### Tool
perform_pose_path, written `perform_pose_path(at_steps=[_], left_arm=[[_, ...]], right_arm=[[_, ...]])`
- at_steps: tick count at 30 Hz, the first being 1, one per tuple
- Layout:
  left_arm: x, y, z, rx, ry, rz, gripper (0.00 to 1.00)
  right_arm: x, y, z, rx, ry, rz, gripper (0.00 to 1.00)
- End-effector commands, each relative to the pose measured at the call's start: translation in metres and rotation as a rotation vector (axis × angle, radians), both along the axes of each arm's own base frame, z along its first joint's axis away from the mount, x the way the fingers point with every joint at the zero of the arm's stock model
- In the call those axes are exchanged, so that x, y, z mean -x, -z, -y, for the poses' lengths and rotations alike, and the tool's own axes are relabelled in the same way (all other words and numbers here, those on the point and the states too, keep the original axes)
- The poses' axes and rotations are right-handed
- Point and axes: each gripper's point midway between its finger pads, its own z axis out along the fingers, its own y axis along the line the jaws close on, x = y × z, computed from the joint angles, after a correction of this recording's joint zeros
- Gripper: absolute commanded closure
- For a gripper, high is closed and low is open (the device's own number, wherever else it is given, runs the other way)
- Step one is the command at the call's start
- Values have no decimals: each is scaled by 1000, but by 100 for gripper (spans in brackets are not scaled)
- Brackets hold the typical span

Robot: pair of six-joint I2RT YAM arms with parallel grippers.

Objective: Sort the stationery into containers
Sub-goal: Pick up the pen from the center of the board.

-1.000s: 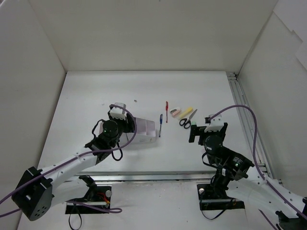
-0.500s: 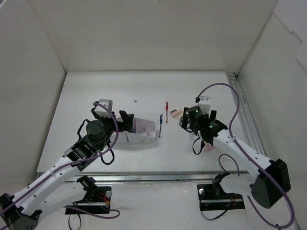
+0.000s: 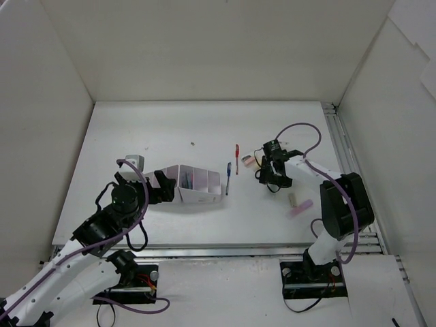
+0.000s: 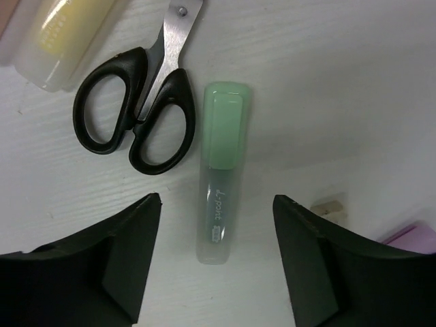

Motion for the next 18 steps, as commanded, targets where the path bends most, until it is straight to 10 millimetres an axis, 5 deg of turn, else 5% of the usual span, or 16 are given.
perform_pose_path(at_steps=[1,9,18], left_arm=[[-2,-11,-2,22,-30,12,0],[-4,-13,-9,1,-61,16,1],[0,-16,-22,-21,-102,17,0]], right_arm=[[-10,0,-6,-49,-5,-13,39],[9,11,-4,-73,5,-43,45],[8,11,-6,-87,-39,-55,85]])
